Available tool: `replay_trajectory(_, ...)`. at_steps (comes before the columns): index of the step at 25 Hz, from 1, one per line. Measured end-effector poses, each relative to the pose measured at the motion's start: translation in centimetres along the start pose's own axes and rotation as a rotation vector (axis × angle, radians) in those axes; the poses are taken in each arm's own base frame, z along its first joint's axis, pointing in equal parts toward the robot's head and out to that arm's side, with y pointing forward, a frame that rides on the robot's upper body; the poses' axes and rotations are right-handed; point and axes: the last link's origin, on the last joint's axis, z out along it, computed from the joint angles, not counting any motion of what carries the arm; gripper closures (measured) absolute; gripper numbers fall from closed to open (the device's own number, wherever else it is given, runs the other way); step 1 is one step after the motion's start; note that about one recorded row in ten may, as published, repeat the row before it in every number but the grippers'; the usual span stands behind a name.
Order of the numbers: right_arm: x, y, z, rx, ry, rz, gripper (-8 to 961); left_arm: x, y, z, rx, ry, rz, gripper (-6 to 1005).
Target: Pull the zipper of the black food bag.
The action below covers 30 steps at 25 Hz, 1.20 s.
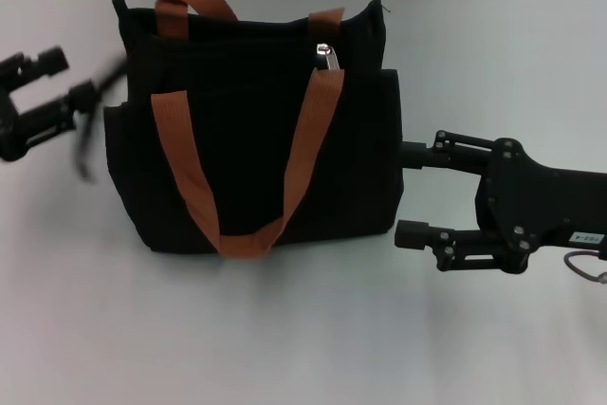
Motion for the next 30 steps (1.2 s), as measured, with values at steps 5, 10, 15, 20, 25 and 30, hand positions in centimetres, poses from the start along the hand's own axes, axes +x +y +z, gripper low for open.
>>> replay_trajectory(5,0.8,-0.3,0.3,0.028,0.01,-0.013,142,2.1,0.6,-1.3,-0.137,-0.07,-0.045,206)
replay_trajectory(10,1.7,-0.3,1.4,0.004,0.009,-0.003,143,1.8,3.2,0.1,-0.33,-0.06,-0.029,206)
replay_trajectory(15,2.7,0.1,1.6,-0.016,0.04,-0.021,143,-1.3,6.1,2.2,-0.442,-0.032,0.028,206)
replay_trajectory(20,4.0,0.9,1.6,-0.033,0.065,-0.034,142,-4.6,8.2,3.4,-0.495,-0.056,0.053,206)
replay_trajectory(25,5.3,1.2,1.8,-0.019,0.085,-0.056,142,-6.6,8.8,4.1,-0.479,-0.115,0.068,206)
replay_trajectory(30,6.0,1.3,2.4,-0.026,0.117,-0.038,143,-6.9,8.9,4.1,-0.478,-0.117,0.079,206)
